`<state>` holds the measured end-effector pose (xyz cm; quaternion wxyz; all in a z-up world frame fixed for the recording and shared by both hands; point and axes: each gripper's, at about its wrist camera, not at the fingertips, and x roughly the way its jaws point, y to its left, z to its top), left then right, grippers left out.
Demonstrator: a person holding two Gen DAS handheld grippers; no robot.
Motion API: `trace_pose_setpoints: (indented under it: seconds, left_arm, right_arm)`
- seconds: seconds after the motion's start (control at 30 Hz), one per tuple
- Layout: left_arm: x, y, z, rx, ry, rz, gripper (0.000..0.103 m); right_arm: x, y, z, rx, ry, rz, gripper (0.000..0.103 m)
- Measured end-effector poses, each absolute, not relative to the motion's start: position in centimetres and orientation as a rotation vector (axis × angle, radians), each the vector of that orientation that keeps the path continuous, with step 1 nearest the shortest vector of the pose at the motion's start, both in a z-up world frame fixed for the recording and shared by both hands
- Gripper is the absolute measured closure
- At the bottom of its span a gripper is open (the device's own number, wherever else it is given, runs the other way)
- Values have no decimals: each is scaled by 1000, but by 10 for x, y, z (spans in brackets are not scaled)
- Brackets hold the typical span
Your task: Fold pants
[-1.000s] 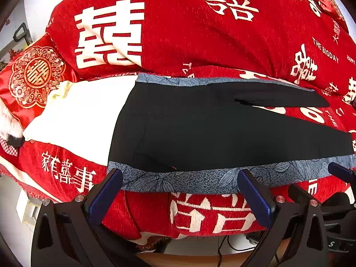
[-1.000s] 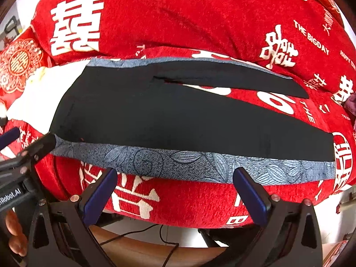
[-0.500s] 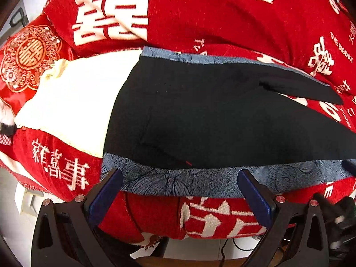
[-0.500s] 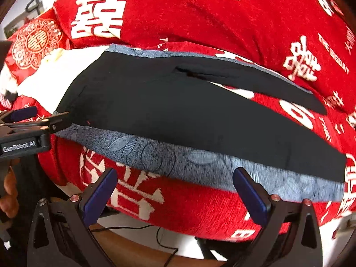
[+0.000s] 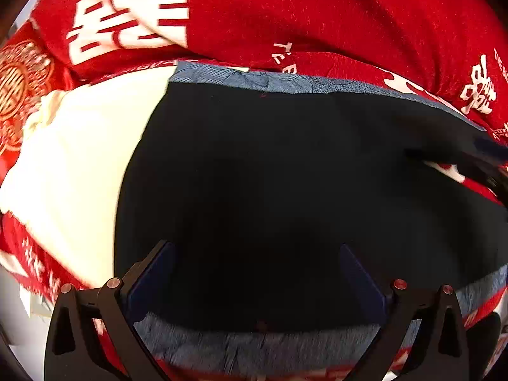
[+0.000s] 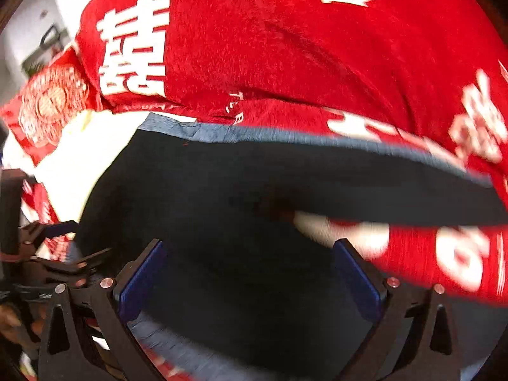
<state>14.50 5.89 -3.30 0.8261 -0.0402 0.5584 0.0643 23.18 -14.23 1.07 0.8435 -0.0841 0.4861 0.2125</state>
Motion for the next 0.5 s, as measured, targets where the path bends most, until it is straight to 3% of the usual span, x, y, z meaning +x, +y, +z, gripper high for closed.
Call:
trace_pose_setpoints:
  seconds: [0.13,0.33,0.5]
  left_arm:
    - [175,55,-40,-96,1206,122,0]
    - [201,63,-49,-148,1228,137,0]
    - [206,75,-55,-190,1237,159,0]
  right_arm:
    - [300,-125,-13,-340,1049,531,0]
    - [368,-101,-37,-348,1069,714,2]
    - [402,-78,-70,-451,1121,829,24]
